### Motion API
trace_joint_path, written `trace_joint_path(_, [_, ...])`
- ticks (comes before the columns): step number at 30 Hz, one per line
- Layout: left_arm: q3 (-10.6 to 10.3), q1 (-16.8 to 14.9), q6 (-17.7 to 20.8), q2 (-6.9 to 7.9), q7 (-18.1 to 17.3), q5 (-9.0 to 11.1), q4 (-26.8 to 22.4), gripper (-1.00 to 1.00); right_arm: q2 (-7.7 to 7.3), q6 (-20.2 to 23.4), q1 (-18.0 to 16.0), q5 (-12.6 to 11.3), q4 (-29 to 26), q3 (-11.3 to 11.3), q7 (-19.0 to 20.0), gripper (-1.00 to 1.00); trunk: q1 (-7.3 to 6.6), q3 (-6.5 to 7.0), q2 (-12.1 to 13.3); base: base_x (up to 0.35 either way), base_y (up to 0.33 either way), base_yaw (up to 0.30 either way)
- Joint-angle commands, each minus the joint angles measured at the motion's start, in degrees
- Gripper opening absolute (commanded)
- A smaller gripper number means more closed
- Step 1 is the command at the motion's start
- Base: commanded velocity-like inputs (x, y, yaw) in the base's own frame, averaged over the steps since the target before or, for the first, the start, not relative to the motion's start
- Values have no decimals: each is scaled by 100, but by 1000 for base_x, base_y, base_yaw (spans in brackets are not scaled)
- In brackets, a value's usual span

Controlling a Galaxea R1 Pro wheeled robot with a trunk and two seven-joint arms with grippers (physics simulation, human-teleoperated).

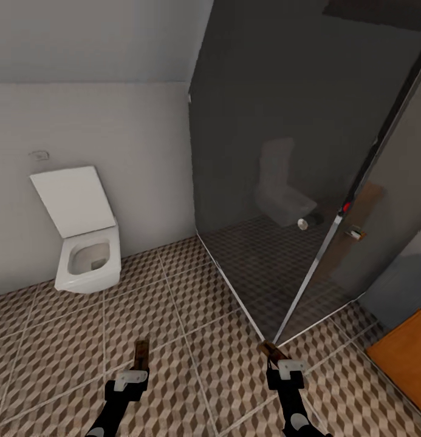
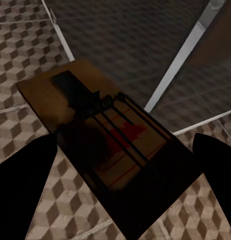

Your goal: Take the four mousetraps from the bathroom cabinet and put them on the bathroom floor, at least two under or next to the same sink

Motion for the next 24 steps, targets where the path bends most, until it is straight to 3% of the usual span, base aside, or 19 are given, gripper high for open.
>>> trace_joint_path(1, [-51, -3, -16, 1, 58, 17, 2, -100, -1, 6, -4, 58, 5, 20, -59, -100, 0, -5, -2, 0, 0, 257])
trace_joint_path(24, [-50, -3, -14, 1, 55, 25, 19, -100, -1, 6, -4, 58, 14, 20, -59, -100, 0, -5, -2, 0, 0, 256])
